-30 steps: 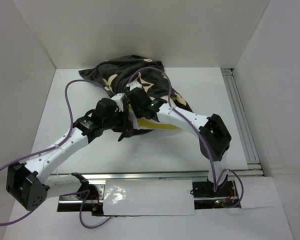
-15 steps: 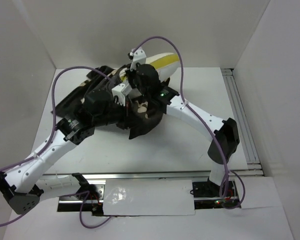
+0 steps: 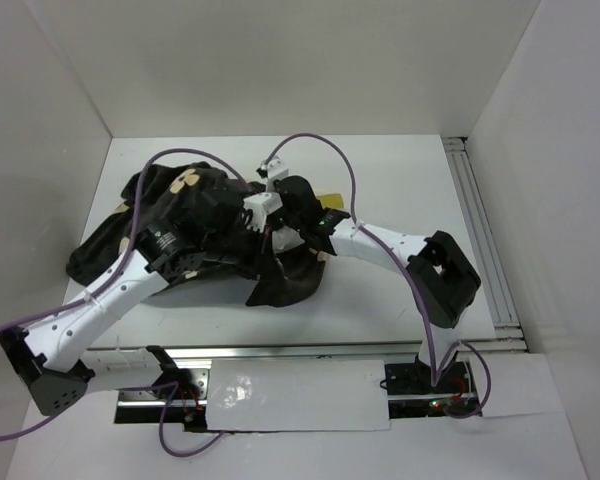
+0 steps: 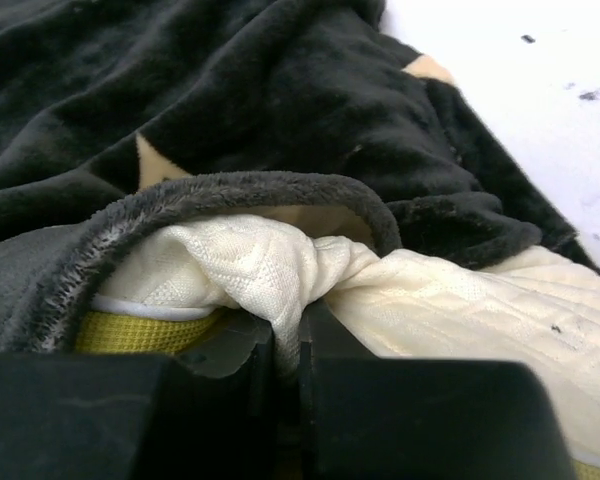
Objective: Put the pillow into the pillowcase
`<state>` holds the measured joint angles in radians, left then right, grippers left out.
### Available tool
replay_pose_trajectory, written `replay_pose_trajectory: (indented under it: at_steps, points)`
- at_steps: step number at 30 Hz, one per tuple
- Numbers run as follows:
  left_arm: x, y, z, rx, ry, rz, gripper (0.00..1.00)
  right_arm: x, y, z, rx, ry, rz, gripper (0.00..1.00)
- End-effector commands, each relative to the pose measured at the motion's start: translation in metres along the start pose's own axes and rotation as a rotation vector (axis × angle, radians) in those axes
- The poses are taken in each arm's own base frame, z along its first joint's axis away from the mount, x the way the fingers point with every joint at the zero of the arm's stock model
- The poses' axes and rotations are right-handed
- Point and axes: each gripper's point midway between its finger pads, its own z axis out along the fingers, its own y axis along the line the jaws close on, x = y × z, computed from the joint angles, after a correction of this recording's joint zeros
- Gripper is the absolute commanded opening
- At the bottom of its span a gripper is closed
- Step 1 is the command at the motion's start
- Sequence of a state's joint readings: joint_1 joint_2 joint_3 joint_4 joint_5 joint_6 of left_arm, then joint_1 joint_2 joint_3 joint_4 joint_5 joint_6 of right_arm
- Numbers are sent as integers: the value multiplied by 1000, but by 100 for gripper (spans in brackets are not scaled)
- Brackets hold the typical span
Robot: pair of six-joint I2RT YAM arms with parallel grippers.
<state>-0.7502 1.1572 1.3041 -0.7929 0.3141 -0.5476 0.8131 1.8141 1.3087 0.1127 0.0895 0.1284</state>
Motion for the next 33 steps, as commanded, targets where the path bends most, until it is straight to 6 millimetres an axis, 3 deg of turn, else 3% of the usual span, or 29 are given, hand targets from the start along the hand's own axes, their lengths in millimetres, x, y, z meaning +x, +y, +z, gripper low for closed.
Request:
replay_pose_trajectory:
  at_steps: [1, 4, 5, 6, 7, 8, 9, 10, 11, 13, 16, 17, 18, 21, 22, 24, 26, 27, 29, 30, 33]
  points:
    - [-22, -63, -8, 300, -51, 150, 9, 96, 16, -2, -117, 284, -22, 15]
    - [-23, -67, -8, 308, -36, 174, 43, 115, 22, -18, -164, 357, -4, 33]
    - [-21, -67, -9, 294, -32, 186, 63, 119, 21, -24, -162, 369, -4, 37]
    - [-24, -67, -14, 278, -52, 190, 71, 122, 18, -30, -145, 374, 12, 43]
    - [-28, -72, -24, 273, -87, 214, 78, 110, 18, -43, -137, 344, 31, 51]
    - [-34, -68, -28, 234, -119, 214, 87, 125, 11, -55, -122, 367, 47, 60]
    - [-37, -66, -33, 213, -140, 214, 92, 123, 4, -63, -109, 359, 64, 69]
    - [-40, -66, -40, 195, -158, 214, 98, 105, 2, -77, -110, 308, 79, 83]
    - [-47, -57, -40, 134, -186, 206, 100, 113, -9, -87, -76, 316, 109, 91]
    - [-58, -45, -44, 39, -229, 156, 100, 103, -22, -108, -44, 287, 139, 100]
    - [-77, -23, -40, -81, -262, 102, 100, 87, -33, -131, -13, 255, 164, 100]
    - [-83, -8, -37, -160, -268, 51, 100, 88, -42, -136, 14, 258, 173, 100]
    - [-88, 7, -21, -217, -238, 28, 100, 90, -49, -142, 41, 264, 177, 100]
    - [-116, 45, -6, -367, -263, -29, 100, 85, -85, -159, 172, 230, 235, 100]
    - [-115, 63, 20, -412, -194, -51, 100, 89, -95, -164, 210, 232, 255, 100]
    - [-136, 79, 35, -461, -192, -31, 100, 84, -125, -174, 293, 186, 321, 100]
    - [-137, 97, 58, -524, -124, -31, 98, 69, -124, -177, 213, 142, 341, 100]
    - [-148, 115, 79, -578, -101, -44, 97, 66, -131, -181, 199, 131, 335, 100]
    - [-161, 130, 86, -621, -77, -68, 93, 62, -114, -191, 61, 150, 292, 100]
    - [-156, 146, 109, -649, -34, -74, 91, 63, -116, -197, 39, 162, 240, 100]
    - [-160, 174, 120, -681, -18, -110, 91, 69, -111, -214, -8, 229, 181, 100]
